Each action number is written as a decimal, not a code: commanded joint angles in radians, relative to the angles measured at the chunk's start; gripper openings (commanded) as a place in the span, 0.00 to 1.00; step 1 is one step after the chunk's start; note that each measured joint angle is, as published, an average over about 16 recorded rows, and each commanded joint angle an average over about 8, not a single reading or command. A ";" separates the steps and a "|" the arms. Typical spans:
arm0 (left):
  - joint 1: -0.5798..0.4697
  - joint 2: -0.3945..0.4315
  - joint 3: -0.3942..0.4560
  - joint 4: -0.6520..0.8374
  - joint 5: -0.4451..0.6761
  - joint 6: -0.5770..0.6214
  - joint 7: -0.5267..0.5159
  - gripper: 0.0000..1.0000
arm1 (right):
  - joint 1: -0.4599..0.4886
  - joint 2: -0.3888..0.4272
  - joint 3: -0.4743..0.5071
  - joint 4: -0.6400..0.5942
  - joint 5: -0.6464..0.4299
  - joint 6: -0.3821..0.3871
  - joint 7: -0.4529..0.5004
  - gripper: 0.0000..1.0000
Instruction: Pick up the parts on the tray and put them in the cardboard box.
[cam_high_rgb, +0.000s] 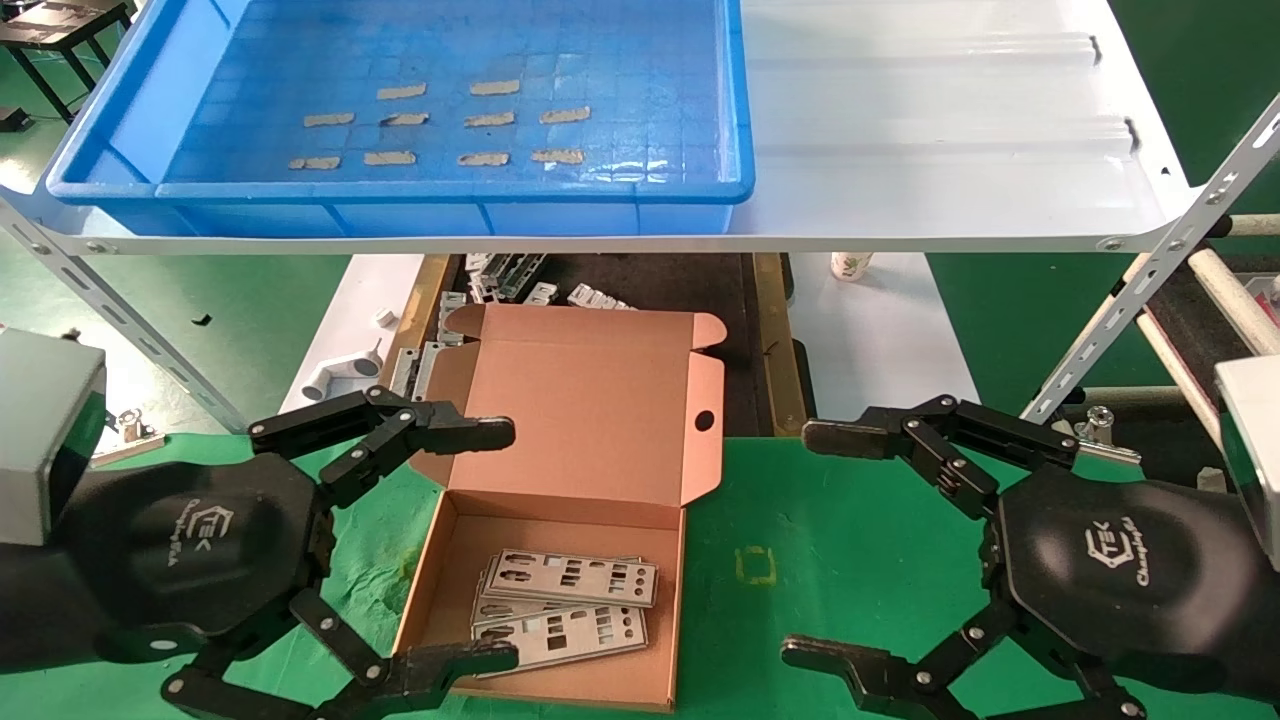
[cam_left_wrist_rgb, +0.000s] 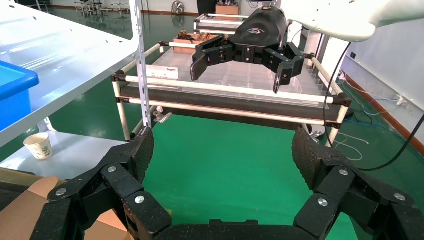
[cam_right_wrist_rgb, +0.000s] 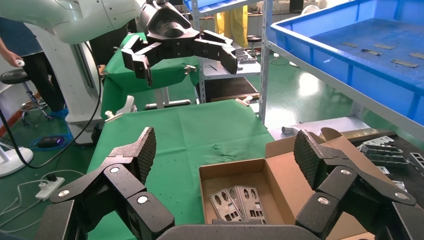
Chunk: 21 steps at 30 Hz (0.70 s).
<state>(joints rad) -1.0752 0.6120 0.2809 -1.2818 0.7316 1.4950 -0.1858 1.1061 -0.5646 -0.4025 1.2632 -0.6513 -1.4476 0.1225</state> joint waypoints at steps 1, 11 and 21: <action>0.000 0.000 0.000 0.000 0.000 0.000 0.000 1.00 | 0.000 0.000 0.000 0.000 0.000 0.000 0.000 1.00; -0.001 0.001 0.001 0.001 0.001 0.000 0.001 1.00 | 0.000 0.000 0.000 0.000 0.000 0.000 0.000 1.00; -0.001 0.001 0.001 0.001 0.001 0.000 0.001 1.00 | 0.000 0.000 0.000 0.000 0.000 0.000 0.000 1.00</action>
<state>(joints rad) -1.0762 0.6127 0.2822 -1.2804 0.7322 1.4950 -0.1850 1.1061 -0.5646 -0.4025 1.2632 -0.6512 -1.4476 0.1226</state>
